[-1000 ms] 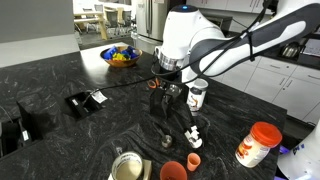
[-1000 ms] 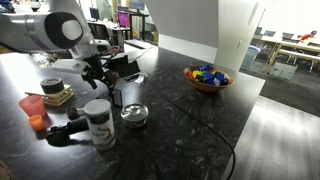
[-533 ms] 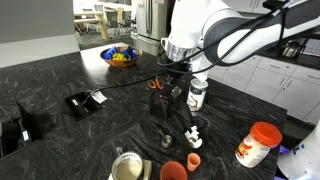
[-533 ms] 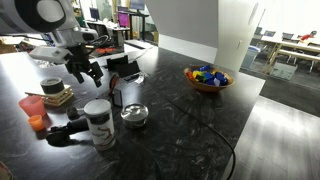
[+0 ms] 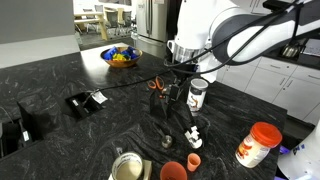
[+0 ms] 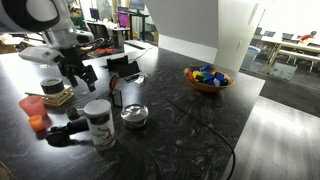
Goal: Move the pen holder to the right
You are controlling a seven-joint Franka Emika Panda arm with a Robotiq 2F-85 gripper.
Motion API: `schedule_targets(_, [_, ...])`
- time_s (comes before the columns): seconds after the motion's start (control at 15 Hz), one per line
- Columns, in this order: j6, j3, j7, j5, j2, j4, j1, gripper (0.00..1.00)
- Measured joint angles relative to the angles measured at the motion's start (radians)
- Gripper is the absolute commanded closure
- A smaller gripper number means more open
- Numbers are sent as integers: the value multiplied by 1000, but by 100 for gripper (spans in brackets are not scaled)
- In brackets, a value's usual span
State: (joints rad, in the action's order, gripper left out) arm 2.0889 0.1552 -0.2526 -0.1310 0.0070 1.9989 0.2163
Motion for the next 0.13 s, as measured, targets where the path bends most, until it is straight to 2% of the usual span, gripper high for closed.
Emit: schedule_targets(0.13, [0,0,0,0,0,-1,0,0])
